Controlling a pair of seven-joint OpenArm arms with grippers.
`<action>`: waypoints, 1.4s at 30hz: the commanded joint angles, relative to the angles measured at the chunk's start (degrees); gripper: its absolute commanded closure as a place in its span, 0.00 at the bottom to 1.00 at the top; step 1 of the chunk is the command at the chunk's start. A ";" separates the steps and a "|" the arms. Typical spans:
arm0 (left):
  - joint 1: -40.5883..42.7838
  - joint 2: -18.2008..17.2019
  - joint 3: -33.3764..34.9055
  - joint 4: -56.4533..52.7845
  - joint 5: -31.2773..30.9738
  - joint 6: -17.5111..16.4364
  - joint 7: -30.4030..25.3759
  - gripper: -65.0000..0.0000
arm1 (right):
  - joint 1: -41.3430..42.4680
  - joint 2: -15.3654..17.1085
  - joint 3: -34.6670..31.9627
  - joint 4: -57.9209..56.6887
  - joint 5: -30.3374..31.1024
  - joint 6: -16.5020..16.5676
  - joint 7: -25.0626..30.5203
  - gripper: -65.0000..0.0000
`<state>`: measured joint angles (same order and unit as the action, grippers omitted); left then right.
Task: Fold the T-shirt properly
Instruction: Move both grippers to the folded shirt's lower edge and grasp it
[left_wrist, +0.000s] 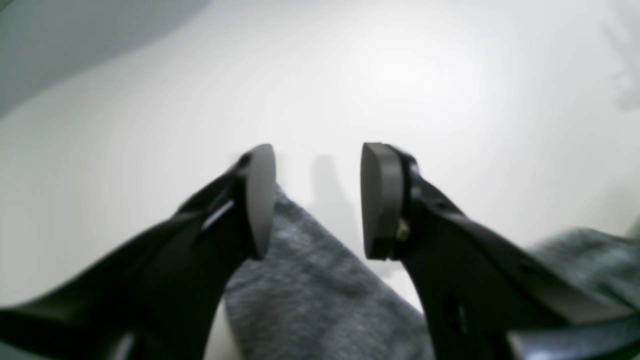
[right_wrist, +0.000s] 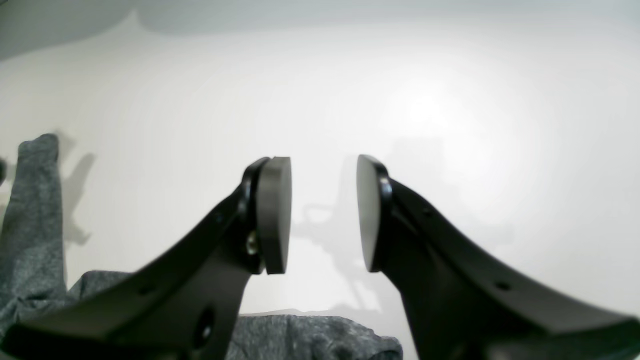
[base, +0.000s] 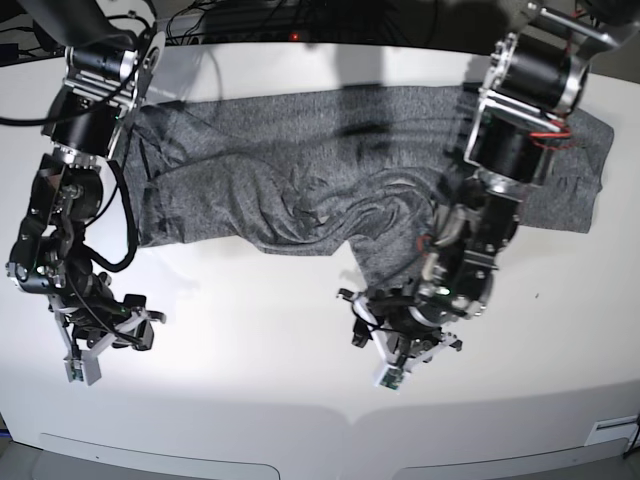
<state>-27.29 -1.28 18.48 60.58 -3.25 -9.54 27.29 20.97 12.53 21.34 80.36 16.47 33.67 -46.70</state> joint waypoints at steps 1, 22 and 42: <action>-1.81 0.07 -0.26 -0.96 2.03 1.66 -2.03 0.61 | 1.70 0.76 0.07 1.18 1.20 0.42 0.79 0.68; -8.87 0.72 -0.28 -23.58 4.33 2.75 -6.84 0.61 | 1.73 0.48 0.04 1.20 3.69 0.68 -0.52 0.68; -5.29 -13.20 -0.28 -21.29 2.29 6.10 -3.37 0.61 | 1.73 0.44 0.02 1.20 5.22 1.09 -0.50 0.68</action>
<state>-31.55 -14.39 18.11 38.72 -0.54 -2.94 23.05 20.95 12.25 21.30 80.36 20.99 34.33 -48.53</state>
